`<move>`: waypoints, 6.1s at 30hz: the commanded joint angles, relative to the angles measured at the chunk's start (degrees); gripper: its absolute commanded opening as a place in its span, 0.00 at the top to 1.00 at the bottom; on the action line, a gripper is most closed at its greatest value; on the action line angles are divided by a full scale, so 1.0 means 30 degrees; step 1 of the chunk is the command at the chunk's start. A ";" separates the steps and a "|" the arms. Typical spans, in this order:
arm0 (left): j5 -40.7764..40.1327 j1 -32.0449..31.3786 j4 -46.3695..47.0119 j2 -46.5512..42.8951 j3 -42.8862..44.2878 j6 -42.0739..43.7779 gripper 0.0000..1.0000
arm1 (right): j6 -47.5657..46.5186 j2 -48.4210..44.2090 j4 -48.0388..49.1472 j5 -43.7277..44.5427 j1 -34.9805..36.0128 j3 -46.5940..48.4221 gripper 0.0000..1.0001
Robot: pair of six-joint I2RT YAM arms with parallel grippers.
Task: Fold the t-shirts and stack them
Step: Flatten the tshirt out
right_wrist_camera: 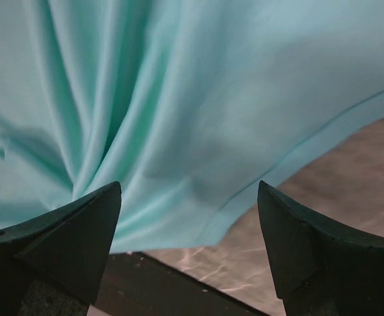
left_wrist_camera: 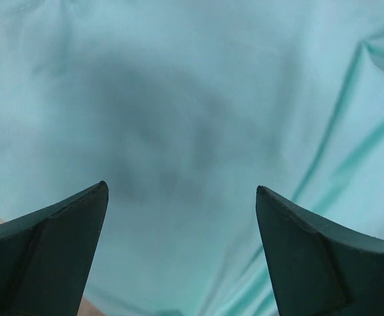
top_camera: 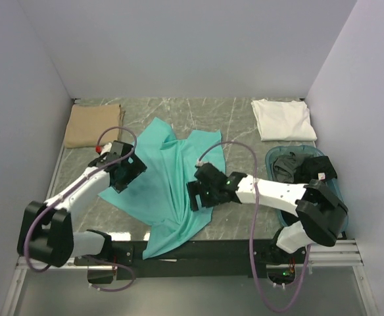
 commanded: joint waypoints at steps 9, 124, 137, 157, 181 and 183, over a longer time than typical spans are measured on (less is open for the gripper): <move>0.1918 0.2541 0.2876 0.3139 -0.0585 0.1824 0.01 | 0.2984 0.0897 0.3178 -0.1493 0.1786 -0.1579 0.10; -0.0135 0.6144 0.2144 -0.6354 -0.6269 0.0153 0.99 | 0.5239 -0.5605 -0.1600 0.3142 -0.5246 -0.6910 0.36; 0.0042 0.6144 0.1793 -0.6383 -0.5654 0.0007 0.99 | 0.6380 -0.4638 -0.1892 0.1673 -0.3694 -0.6998 0.78; 0.1772 0.6144 0.1148 -1.0134 0.0752 -0.0256 0.99 | 0.2638 -1.0202 -0.6345 0.9696 -0.4864 0.3127 1.00; -0.1421 0.6144 -0.0402 -1.0807 1.7542 0.1500 0.99 | -0.3491 -1.3396 -0.9304 0.3908 -0.6242 2.0217 1.00; -0.1511 0.6144 -0.0580 -1.1069 1.8104 0.1764 0.99 | -0.3549 -1.3776 -0.9509 0.3113 -0.6242 2.0597 1.00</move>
